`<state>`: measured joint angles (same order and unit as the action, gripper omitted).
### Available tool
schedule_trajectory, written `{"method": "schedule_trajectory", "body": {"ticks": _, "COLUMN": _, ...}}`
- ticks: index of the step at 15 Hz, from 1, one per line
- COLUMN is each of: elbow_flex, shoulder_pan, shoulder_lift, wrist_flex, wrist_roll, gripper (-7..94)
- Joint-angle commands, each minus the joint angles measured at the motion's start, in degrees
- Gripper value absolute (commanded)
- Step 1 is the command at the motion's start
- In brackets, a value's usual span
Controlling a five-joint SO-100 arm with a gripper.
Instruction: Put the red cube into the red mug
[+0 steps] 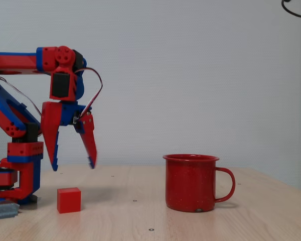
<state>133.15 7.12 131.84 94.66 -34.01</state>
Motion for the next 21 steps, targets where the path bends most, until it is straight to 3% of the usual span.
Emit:
{"method": "schedule_trajectory", "body": {"ticks": 1, "elbow_flex": 0.35, "shoulder_pan": 1.67, "shoulder_lift": 1.49, "wrist_flex": 0.97, "wrist_roll": -2.2, "gripper": 49}}
{"method": "schedule_trajectory", "body": {"ticks": 5, "elbow_flex": 2.64, "shoulder_pan": 2.99, "shoulder_lift": 2.29, "wrist_flex": 0.35, "wrist_roll": -4.83, "gripper": 50}}
{"method": "schedule_trajectory", "body": {"ticks": 8, "elbow_flex": 7.47, "shoulder_pan": 3.78, "shoulder_lift": 3.08, "wrist_flex": -5.27, "wrist_roll": -5.36, "gripper": 50}}
{"method": "schedule_trajectory", "body": {"ticks": 14, "elbow_flex": 15.82, "shoulder_pan": 1.41, "shoulder_lift": 3.34, "wrist_flex": -16.26, "wrist_roll": -1.67, "gripper": 50}}
{"method": "schedule_trajectory", "body": {"ticks": 21, "elbow_flex": 20.83, "shoulder_pan": -0.7, "shoulder_lift": 3.69, "wrist_flex": -21.18, "wrist_roll": 1.49, "gripper": 50}}
